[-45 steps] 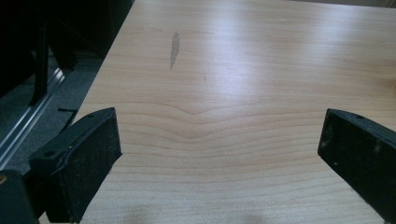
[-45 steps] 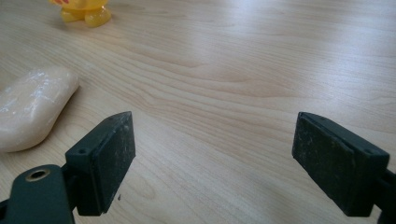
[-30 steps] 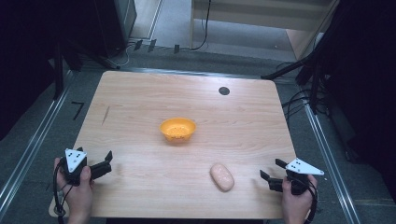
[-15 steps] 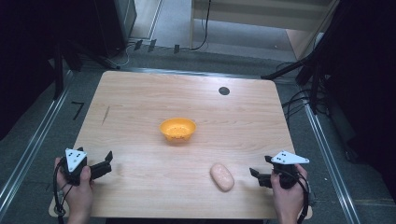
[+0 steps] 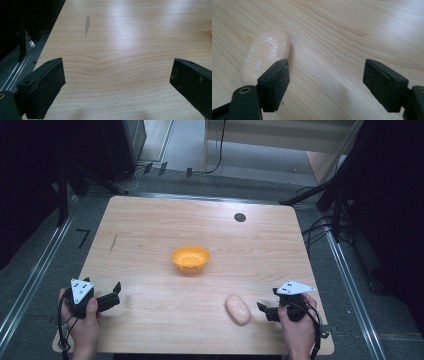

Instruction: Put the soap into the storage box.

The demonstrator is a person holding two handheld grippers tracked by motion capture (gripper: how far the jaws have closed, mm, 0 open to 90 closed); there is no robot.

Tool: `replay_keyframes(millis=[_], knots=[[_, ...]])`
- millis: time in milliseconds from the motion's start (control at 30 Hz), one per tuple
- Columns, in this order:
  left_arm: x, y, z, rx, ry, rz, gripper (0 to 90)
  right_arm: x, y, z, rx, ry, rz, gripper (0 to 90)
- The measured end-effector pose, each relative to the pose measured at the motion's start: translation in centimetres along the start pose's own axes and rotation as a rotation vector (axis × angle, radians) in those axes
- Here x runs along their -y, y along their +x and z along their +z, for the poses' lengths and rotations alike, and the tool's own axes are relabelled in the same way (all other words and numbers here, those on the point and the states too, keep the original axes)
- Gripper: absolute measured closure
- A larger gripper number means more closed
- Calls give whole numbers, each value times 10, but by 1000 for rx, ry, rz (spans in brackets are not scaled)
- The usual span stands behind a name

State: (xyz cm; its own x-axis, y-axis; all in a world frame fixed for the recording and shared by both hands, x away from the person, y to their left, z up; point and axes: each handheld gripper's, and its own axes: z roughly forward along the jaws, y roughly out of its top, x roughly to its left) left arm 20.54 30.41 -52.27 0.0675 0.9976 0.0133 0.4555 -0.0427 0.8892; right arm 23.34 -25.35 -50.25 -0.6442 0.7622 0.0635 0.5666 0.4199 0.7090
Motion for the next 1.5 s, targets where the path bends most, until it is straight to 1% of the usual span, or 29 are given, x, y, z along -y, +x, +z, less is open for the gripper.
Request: replay_keyframes(millis=[300,433,467,533,633,733,767,900,933,1000,1067,1300,1333,1367,1500], knots=[[0,1,0,6,-2,-4,3,-11,12,10,-27,46,-34,220],[0,1,0,6,-1,-5,3,-15,15,14,-44,52,-30,220],[0,1,0,6,-3,-6,3,-16,17,15,-46,55,-23,219],[0,1,0,6,-2,-5,3,-17,19,17,-50,65,-24,220],[0,1,0,7,-1,-5,3,-19,22,19,-53,68,-27,222],[0,1,1,6,1,-5,3,-21,25,21,-57,92,-14,221],[0,1,1,7,1,-5,3,-22,26,22,-66,95,-22,222],[0,1,0,8,3,-5,4,-24,31,24,-66,113,-18,222],[0,1,1,8,3,-6,4,-27,33,25,-63,127,-28,222],[0,1,1,7,3,-7,3,-29,36,26,-63,141,-21,222],[0,1,1,7,3,-6,4,-31,38,26,-58,145,-21,222],[0,1,1,8,2,-10,4,-35,45,31,-76,168,-19,221],[0,1,1,8,2,-10,4,-35,45,32,-76,167,-25,221],[0,1,1,8,2,-10,4,-35,47,32,-68,171,-17,221],[0,1,1,10,2,-10,4,-36,50,35,-74,182,-22,221]])
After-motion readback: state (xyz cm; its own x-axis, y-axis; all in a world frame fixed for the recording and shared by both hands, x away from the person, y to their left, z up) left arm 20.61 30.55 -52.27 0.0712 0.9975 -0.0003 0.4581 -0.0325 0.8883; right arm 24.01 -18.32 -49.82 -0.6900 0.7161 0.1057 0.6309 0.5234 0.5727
